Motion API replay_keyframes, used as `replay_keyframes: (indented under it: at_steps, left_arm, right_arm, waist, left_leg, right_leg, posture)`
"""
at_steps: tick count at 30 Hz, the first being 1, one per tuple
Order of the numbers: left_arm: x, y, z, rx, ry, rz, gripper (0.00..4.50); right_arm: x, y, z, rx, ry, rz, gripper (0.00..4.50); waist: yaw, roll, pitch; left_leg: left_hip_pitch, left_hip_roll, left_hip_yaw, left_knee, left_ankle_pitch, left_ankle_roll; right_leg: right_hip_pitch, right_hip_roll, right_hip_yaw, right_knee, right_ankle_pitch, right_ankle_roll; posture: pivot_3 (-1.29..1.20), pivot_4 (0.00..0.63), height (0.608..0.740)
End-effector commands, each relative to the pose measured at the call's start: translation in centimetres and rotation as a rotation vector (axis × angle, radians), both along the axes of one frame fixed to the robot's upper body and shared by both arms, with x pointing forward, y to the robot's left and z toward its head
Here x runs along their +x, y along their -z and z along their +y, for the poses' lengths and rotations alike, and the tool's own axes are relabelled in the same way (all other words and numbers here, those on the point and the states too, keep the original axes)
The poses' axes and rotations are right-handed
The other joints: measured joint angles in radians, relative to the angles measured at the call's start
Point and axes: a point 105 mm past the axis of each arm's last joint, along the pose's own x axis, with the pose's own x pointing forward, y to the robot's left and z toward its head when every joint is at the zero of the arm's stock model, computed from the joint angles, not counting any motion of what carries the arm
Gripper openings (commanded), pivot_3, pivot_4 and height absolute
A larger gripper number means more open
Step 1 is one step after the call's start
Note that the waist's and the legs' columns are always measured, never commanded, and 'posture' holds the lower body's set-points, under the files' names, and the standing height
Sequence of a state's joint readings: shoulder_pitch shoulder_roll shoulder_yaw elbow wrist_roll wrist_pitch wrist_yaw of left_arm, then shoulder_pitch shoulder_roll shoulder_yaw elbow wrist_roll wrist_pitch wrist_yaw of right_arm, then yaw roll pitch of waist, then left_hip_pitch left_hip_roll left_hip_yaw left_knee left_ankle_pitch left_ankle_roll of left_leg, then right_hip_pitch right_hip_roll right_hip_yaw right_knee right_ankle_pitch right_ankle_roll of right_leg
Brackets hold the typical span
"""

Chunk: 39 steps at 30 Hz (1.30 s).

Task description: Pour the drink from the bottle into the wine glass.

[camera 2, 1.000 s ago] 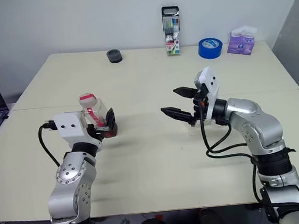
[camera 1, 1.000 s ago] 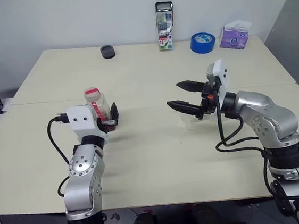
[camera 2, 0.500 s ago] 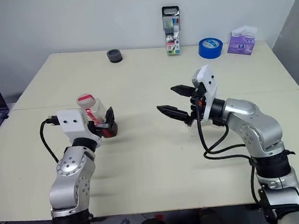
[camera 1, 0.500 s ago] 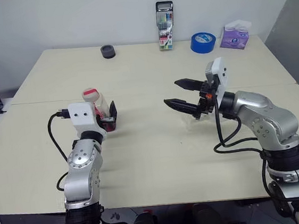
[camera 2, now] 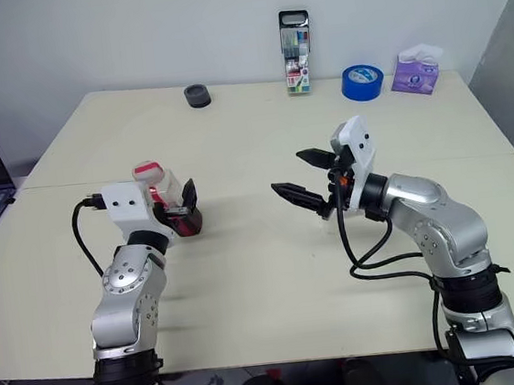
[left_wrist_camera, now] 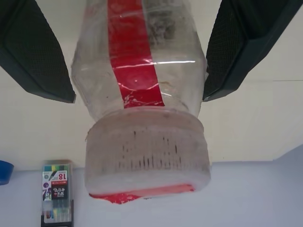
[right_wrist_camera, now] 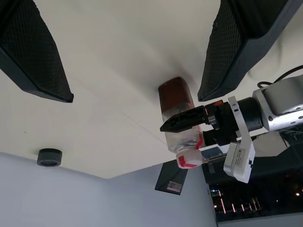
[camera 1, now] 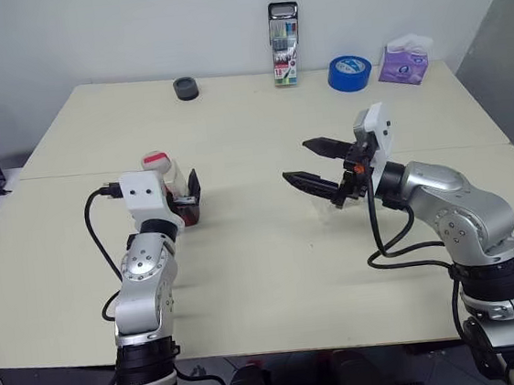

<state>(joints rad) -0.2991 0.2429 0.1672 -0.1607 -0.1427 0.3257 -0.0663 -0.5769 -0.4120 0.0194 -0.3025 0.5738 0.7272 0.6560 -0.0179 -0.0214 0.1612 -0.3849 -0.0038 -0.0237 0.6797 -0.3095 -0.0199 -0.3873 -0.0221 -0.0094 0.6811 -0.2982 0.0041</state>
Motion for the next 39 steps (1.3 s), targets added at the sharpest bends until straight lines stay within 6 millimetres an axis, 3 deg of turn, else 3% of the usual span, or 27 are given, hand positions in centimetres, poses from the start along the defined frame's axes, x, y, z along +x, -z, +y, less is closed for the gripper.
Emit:
replay_keyframes:
  at_steps: [1, 4, 10, 11, 15, 20, 25, 29, 34, 39]
  left_arm:
    - [-0.2, -1.8, 0.2, 0.006, 0.007, -0.071, 4.46]
    - [-0.2, -1.8, 0.2, 0.003, 0.011, -0.076, 3.9]
    - [-0.2, -1.9, 0.2, -0.006, 0.013, -0.086, 2.06]
    - [-0.2, -1.9, 0.2, -0.007, 0.013, -0.087, 1.92]
    - [-0.3, -1.8, 0.1, -0.004, 0.015, -0.085, 1.89]
    - [-0.2, -2.9, -2.2, 0.003, 0.156, -0.064, 1.89]
    - [-1.2, -5.8, -6.3, 0.021, 0.48, -0.106, 1.89]
    - [-3.3, -6.2, -8.9, 0.066, 0.745, -0.075, 1.89]
    - [-4.9, -5.9, -9.9, 0.115, 0.916, -0.018, 1.89]
    - [-5.2, -5.8, -10.3, 0.133, 0.976, 0.004, 1.89]
  right_arm:
    - [-0.5, -1.6, -0.2, 0.031, -0.006, -0.054, 4.5]
    - [-0.5, -1.6, -0.2, 0.033, -0.004, -0.053, 4.5]
    - [-0.5, -1.5, -0.1, 0.03, -0.007, -0.054, 4.5]
    - [-0.5, -1.5, -0.1, 0.03, -0.008, -0.054, 4.5]
    - [-0.5, -1.5, 0.1, 0.024, -0.003, -0.06, 4.5]
    - [-0.5, -1.8, 0.7, 0.01, 0.013, -0.079, 4.5]
    - [-0.5, -3.2, 2.4, 0.054, -0.021, -0.086, 4.5]
    - [-0.8, -3.9, 3.5, 0.079, -0.066, -0.094, 4.5]
    - [-1.5, -4.4, 4.2, 0.102, -0.109, -0.092, 4.5]
    - [-2.2, -4.5, 4.8, 0.118, -0.146, -0.068, 4.5]
  waist:
    - [0.0, 0.0, 0.0]
    - [0.0, 0.0, 0.0]
    - [0.0, 0.0, 0.0]
    - [0.0, 0.0, 0.0]
    - [0.0, 0.0, 0.0]
    - [0.001, 0.0, 0.0]
    - [0.0, 0.0, 0.0]
    - [-0.006, 0.0, 0.0]
    - [-0.009, 0.001, 0.001]
    - [-0.009, 0.001, 0.001]
  left_leg:
    - [0.0, 0.0, 0.0, 0.0, 0.0, 0.0]
    - [0.0, 0.0, 0.0, 0.0, 0.0, 0.0]
    - [0.0, 0.0, 0.0, 0.0, 0.0, 0.0]
    - [0.0, 0.0, 0.0, 0.0, 0.0, 0.0]
    - [0.0, 0.0, 0.0, 0.0, 0.0, 0.0]
    - [0.0, 0.0, 0.0, 0.0, 0.0, 0.0]
    - [-0.001, 0.0, 0.0, 0.0, 0.001, -0.002]
    - [-0.001, 0.0, 0.0, 0.0, 0.001, -0.003]
    - [-0.001, 0.0, 0.0, 0.0, 0.001, -0.003]
    - [-0.001, 0.0, 0.0, 0.0, 0.001, -0.002]
  right_leg:
    - [0.0, 0.0, 0.0, 0.0, 0.0, 0.0]
    - [0.0, 0.0, 0.0, 0.0, 0.0, 0.0]
    - [0.0, 0.0, 0.0, 0.0, 0.0, 0.0]
    - [0.0, 0.0, 0.0, 0.0, 0.0, 0.0]
    - [0.0, 0.0, 0.0, 0.0, 0.0, 0.0]
    - [0.0, 0.0, 0.0, 0.0, 0.0, 0.0]
    - [-0.001, 0.0, 0.0, 0.0, 0.0, 0.0]
    - [-0.001, 0.0, 0.0, -0.001, 0.0, 0.0]
    - [-0.001, 0.0, 0.0, 0.0, 0.0, 0.0]
    - [-0.001, 0.0, 0.0, 0.0, 0.0, 0.0]
  posture:
    - [0.0, 0.15, 0.74]
    - [0.0, 0.15, 0.74]
    - [0.0, 0.15, 0.74]
    - [0.0, 0.15, 0.74]
    - [0.0, 0.15, 0.74]
    - [0.0, 0.15, 0.74]
    - [0.0, 0.15, 0.74]
    - [0.0, 0.15, 0.74]
    - [0.0, 0.15, 0.74]
    - [0.0, 0.15, 0.74]
